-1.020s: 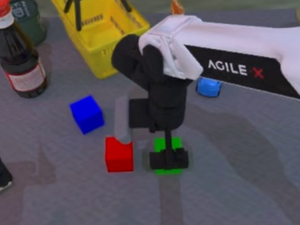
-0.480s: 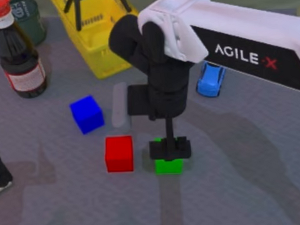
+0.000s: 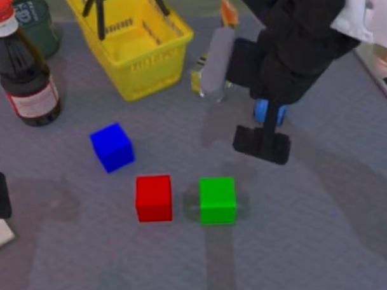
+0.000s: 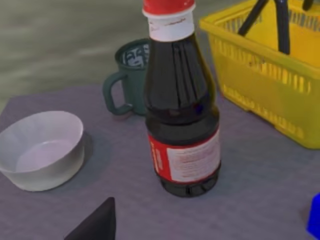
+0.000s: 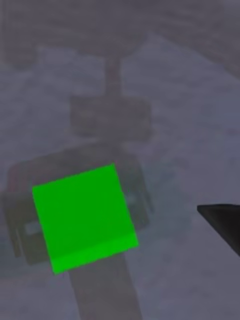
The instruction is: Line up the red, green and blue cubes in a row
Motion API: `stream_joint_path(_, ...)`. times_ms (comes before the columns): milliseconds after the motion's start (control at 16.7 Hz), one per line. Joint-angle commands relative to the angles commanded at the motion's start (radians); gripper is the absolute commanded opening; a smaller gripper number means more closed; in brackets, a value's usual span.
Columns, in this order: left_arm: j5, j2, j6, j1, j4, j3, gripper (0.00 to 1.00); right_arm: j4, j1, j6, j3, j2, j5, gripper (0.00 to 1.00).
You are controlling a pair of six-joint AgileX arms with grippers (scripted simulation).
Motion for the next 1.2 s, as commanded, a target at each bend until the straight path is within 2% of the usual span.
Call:
stream_joint_path(300, -0.002, 0.515, 0.16, -0.073, -0.279, 0.417, 1.0, 0.289, -0.192, 0.174, -0.415, -0.52, -0.024, 1.0)
stream_joint_path(540, -0.001, 0.974, 0.296, -0.139, -0.521, 0.764, 1.0, 0.527, -0.346, 0.333, -0.807, -0.969, -0.03, 1.0)
stream_joint_path(900, 0.002, 1.52, 0.473, -0.226, -0.825, 1.209, 1.0, 0.832, -0.518, 0.537, -1.321, -1.498, -0.007, 1.0)
stream_joint_path(1200, 0.001, 1.783, 0.566, -0.272, -0.973, 1.458, 1.0, 1.002, -0.596, 0.642, -1.579, -1.781, 0.02, 1.0)
